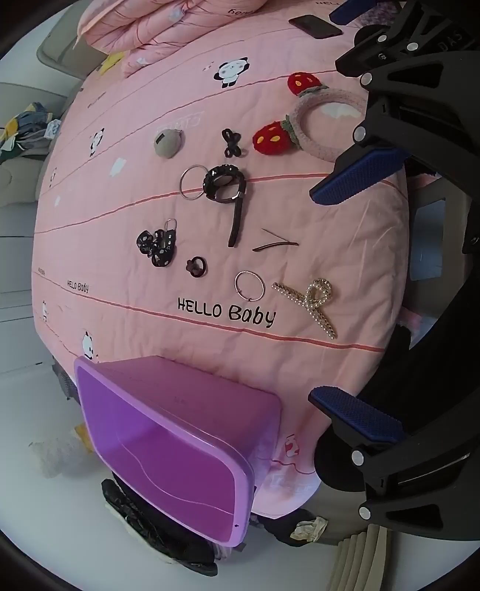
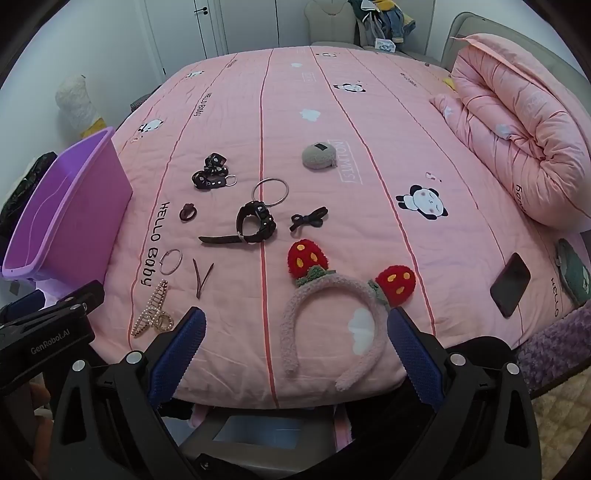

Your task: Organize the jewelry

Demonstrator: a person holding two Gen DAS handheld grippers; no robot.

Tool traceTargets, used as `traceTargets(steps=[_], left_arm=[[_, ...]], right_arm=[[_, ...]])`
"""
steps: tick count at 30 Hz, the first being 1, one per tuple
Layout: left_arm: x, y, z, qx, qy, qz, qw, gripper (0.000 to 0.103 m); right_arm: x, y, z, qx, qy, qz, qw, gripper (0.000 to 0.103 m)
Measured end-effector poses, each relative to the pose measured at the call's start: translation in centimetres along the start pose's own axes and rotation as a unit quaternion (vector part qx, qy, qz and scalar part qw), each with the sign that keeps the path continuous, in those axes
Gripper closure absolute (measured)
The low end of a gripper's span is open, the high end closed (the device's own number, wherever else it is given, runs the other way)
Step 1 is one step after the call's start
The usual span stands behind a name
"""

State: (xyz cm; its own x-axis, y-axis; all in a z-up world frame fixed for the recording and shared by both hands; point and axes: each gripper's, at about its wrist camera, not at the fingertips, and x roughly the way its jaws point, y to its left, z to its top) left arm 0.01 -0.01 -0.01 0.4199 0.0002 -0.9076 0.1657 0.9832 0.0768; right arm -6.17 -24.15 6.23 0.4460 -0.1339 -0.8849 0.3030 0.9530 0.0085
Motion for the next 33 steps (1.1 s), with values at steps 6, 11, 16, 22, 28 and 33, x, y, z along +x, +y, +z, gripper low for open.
traceTargets(steps=[6,11,16,22,28,33], left_arm=[[-0.04,0.02,-0.01,0.0,-0.004,0.009,1.0,0.006],[-0.04,0.01,-0.01,0.002,-0.002,0.008,1.0,0.006],[-0.02,-0.01,-0.01,0.002,-0.003,0.009,1.0,0.006],[-0.04,0.05,-0.01,0.002,-0.003,0.009,1.0,0.006],[-0.04,0.05,-0.02,0.002,-0.003,0.008,1.0,0.006],[-0.05,-0.06,0.17,0.0,-0.003,0.006,1.0,0.006]], right_arm=[[0.02,-0.05,0.01,-0.001,0.0,-0.002,1.0,0.009],[0.05,-0.1,0.01,0.0,0.0,0.0,1.0,0.009],[0.07,-0.13,0.02,0.0,0.0,0.0,1.0,0.009],[0.1,-0.2,0.03,0.001,0.0,0.002,1.0,0.009],[0.12,-0.25,0.04,0.002,0.001,0.002,1.0,0.009],[0.13,-0.26,0.03,0.002,0.001,0.002,1.0,0.009]])
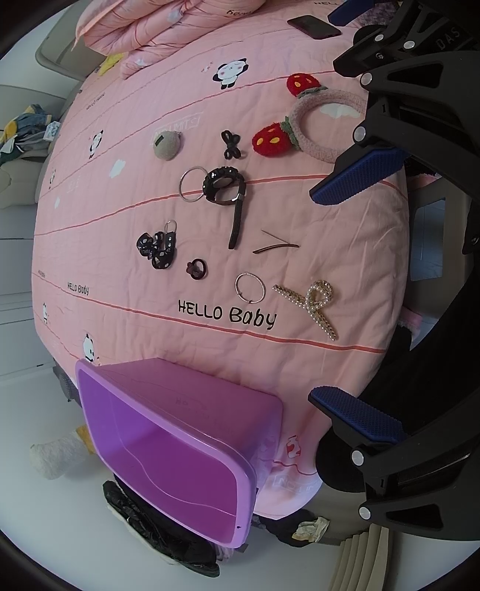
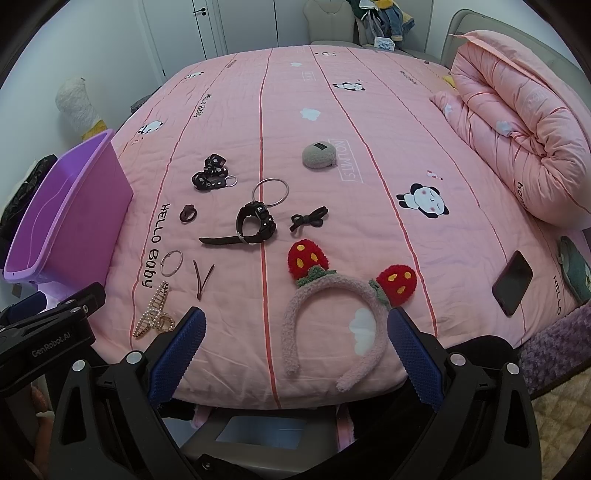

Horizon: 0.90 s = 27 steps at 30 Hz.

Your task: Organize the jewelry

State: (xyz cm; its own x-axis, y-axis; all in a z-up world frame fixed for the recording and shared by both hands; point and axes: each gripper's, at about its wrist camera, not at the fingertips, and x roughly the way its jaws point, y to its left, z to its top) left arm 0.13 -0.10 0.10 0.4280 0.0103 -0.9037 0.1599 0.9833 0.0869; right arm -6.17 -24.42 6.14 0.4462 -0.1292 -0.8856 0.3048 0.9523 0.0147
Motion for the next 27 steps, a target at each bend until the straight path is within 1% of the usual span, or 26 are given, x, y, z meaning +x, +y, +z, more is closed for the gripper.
traceTargets(steps=[11,27], left_arm=[[0.0,-0.09,-0.04,0.0,0.001,0.0,1.0,0.006],[-0.03,-0.11,-0.03,0.0,0.0,0.0,1.0,0.006]], right_arm=[[-0.46,-0.05,-0.11,0.0,0.0,0.002,1.0,0.009],[0.0,0.14,-0.32,-0.001,-0.002,0.005,1.0,0.009]])
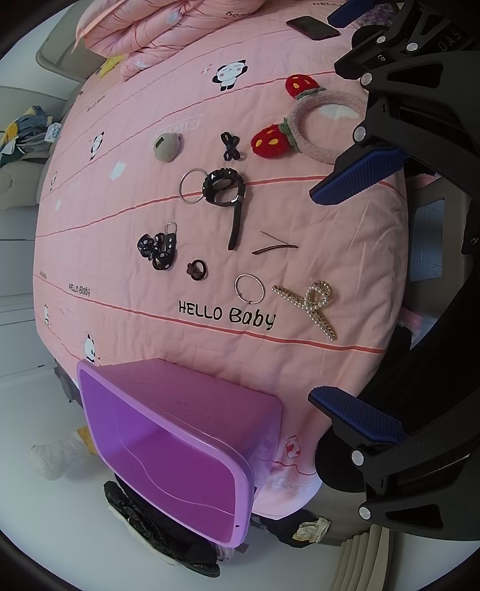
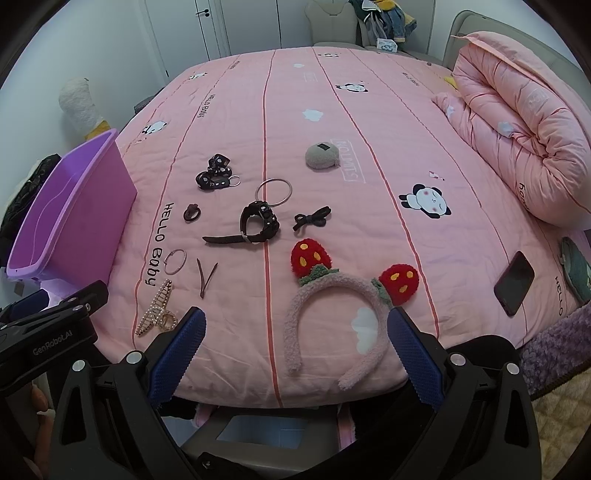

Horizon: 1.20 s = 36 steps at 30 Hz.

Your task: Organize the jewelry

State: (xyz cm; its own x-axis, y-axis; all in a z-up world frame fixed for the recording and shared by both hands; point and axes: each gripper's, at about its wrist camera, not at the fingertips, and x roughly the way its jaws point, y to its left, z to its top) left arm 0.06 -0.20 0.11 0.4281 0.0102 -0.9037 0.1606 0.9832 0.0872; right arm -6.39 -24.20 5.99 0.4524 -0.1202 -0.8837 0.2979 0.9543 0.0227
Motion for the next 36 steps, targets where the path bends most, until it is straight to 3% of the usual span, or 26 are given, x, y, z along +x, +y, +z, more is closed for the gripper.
traceTargets(steps=[8,18,23,30,36], left_arm=[[0.0,-0.2,-0.4,0.004,0.004,0.0,1.0,0.006],[3.9,1.4,-1.4,-0.002,0.027,-0.007,0.9996,0.006],[7.0,2.3,-1.6,-0.004,0.04,-0.02,0.999,0.006],[11.4,3.9,-1.3,-0.021,0.045,-0.027,0.9984,0.006],[15.2,4.3,-1.6,-0.036,0.083,-0.042,0.9951,0.006]], right_arm=[[0.0,-0.5,-0.5,0.005,0.003,0.008,1.0,0.009],[2.8,-5.2,-2.2,0.049,0.017,0.004,0.999,0.009],[5.9,-6.4,-2.5,0.057,0.035,0.022,0.997,0.009],[10.4,-7.6,-1.8,0.06,0.047,0.007,0.997,0.009],[14.1,-8.7,-1.6,0.075,0.078,-0.003,0.994,0.009]])
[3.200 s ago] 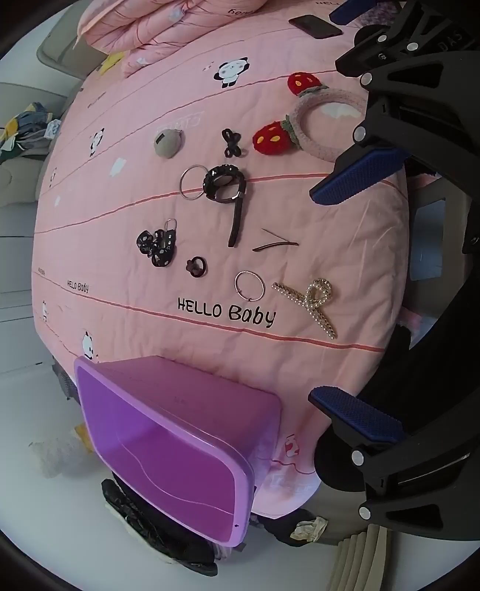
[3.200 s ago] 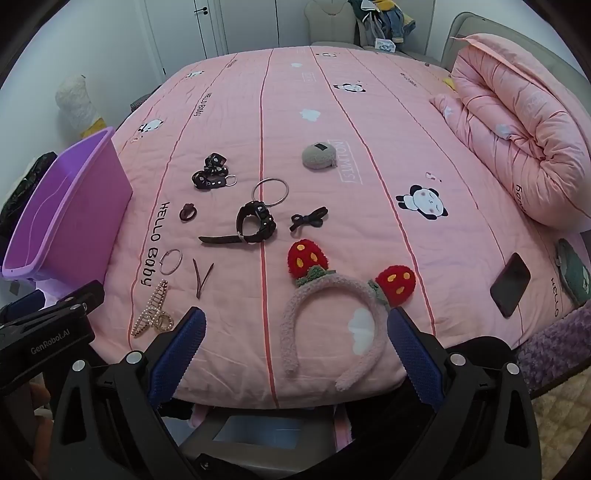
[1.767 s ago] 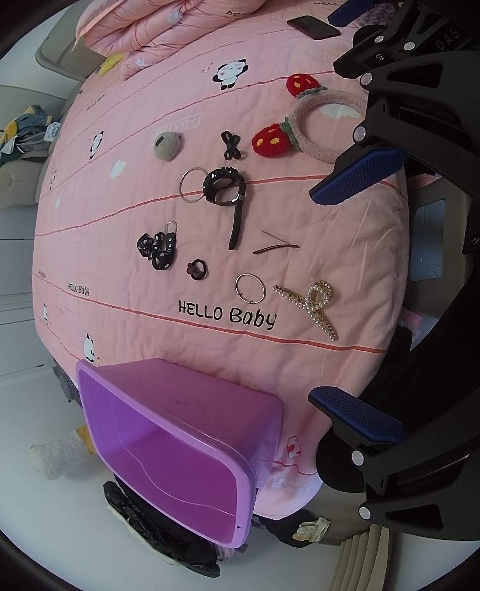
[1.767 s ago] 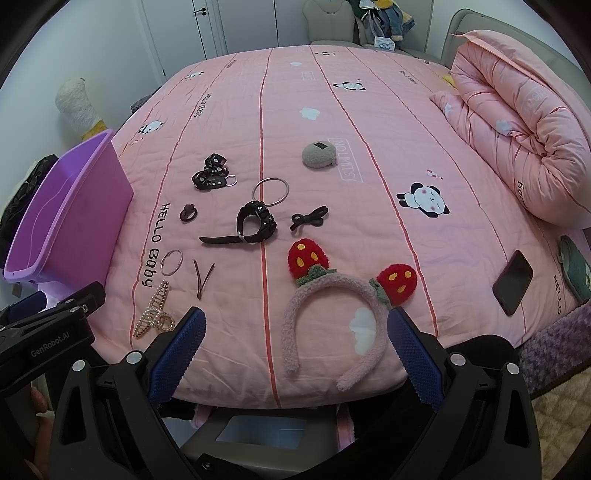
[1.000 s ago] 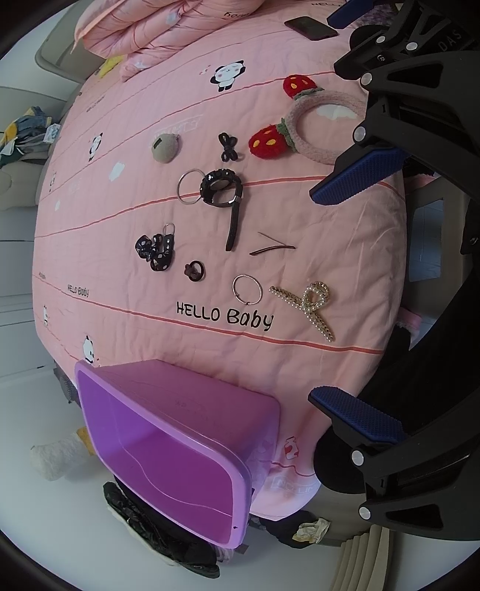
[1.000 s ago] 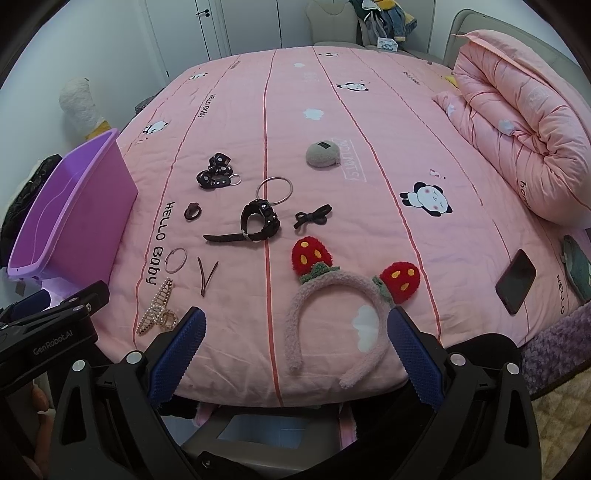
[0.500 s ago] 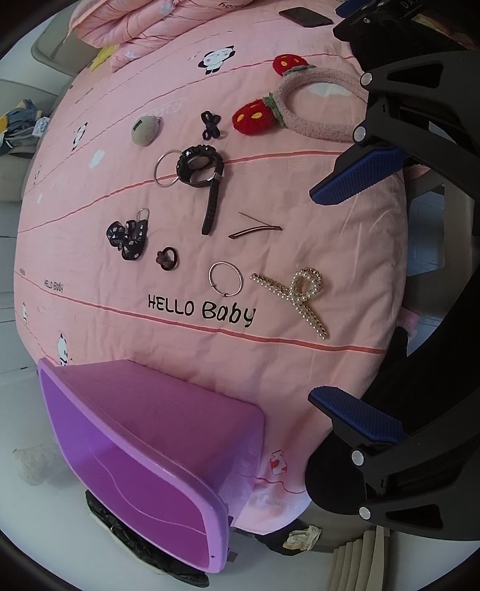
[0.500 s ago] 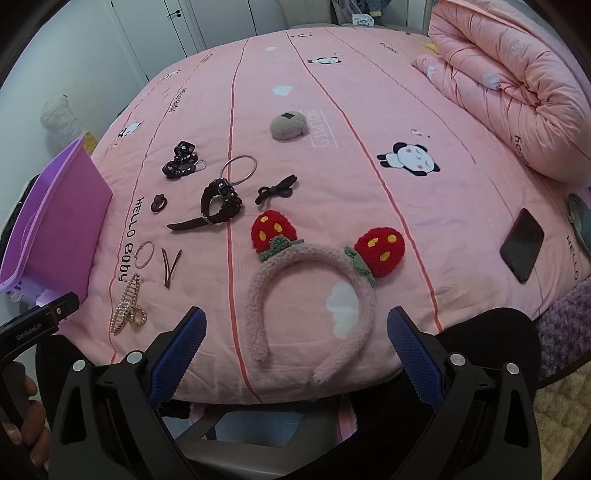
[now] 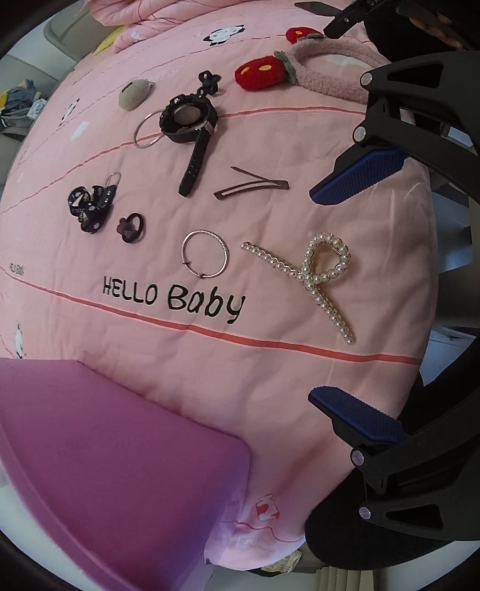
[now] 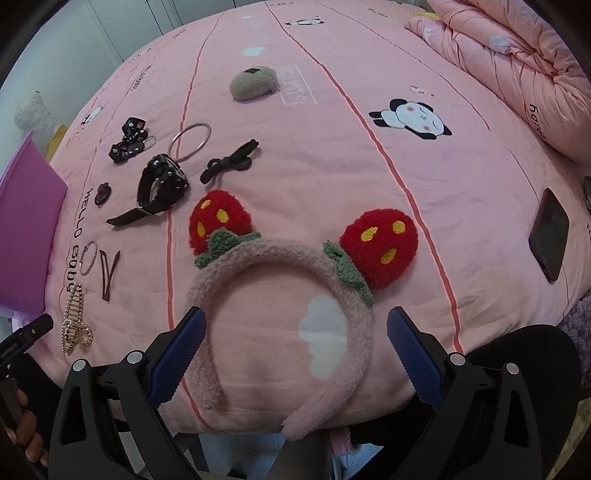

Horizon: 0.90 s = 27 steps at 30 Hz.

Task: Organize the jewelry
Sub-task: 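Lower the left tool onto the pearl hair claw while the right tool grasps the strawberry headband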

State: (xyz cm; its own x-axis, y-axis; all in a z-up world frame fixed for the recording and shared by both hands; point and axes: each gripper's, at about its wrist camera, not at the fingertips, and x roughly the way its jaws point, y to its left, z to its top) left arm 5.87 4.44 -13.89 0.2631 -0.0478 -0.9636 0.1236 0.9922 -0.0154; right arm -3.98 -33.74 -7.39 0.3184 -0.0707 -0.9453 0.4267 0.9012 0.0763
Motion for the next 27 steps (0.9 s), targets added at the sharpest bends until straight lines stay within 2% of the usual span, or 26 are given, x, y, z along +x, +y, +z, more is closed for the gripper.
traceTargets(steps=[11,17,23,27], left_arm=[[4.2,-0.1,0.4,0.013,0.024,0.006,0.9996,0.006],[6.1,0.3,1.0,0.007,0.037,0.003,0.9993,0.006],[7.8,-0.4,1.0,0.024,0.047,0.008,0.9986,0.006],[8.7,-0.5,1.5,0.025,0.048,0.01,0.9985,0.005]], right_arm=[[3.9,-1.8,0.6,0.017,0.047,-0.03,0.998,0.009],[5.5,-2.4,0.9,0.021,0.062,-0.041,0.997,0.009],[7.0,-3.1,0.8,0.027,0.075,-0.042,0.996,0.009],[7.9,-3.4,0.7,0.029,0.071,-0.044,0.996,0.009]])
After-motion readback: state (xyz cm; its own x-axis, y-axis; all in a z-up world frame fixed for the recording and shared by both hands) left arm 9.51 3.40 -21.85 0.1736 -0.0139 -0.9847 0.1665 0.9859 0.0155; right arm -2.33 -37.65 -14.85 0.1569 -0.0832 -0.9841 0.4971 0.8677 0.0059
